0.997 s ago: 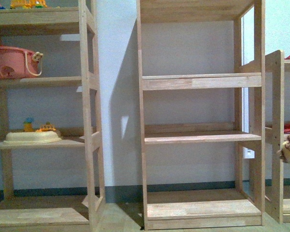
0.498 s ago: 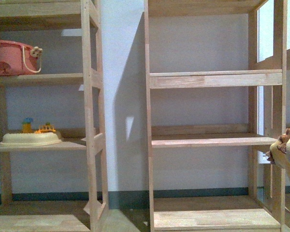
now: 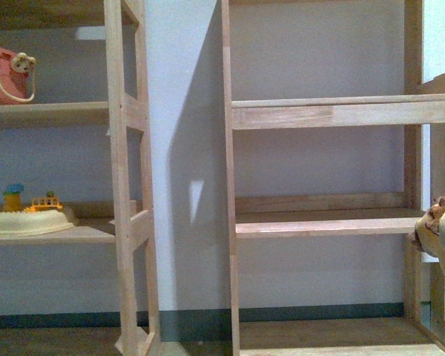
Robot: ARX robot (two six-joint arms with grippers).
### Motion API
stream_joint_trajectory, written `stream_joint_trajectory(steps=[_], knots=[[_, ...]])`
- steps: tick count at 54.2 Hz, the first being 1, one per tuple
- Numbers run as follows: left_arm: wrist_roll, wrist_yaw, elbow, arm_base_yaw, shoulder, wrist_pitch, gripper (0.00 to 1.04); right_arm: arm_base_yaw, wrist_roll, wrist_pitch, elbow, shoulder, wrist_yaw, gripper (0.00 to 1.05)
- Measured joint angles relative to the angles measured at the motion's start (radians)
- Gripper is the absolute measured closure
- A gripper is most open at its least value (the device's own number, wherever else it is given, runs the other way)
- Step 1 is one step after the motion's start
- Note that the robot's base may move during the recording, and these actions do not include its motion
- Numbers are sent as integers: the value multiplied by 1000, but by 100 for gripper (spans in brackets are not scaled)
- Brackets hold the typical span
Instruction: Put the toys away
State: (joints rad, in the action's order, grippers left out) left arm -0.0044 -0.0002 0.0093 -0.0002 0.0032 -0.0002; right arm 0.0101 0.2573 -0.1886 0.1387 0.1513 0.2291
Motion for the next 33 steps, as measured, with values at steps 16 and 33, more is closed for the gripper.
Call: stream_joint_trajectory(steps=[16, 33], knots=[[0, 0, 0, 0, 0, 0, 6, 0, 0, 0, 0, 0, 0, 85], [0, 0, 0, 0, 0, 0, 6, 0, 0, 0, 0, 1, 0, 85]])
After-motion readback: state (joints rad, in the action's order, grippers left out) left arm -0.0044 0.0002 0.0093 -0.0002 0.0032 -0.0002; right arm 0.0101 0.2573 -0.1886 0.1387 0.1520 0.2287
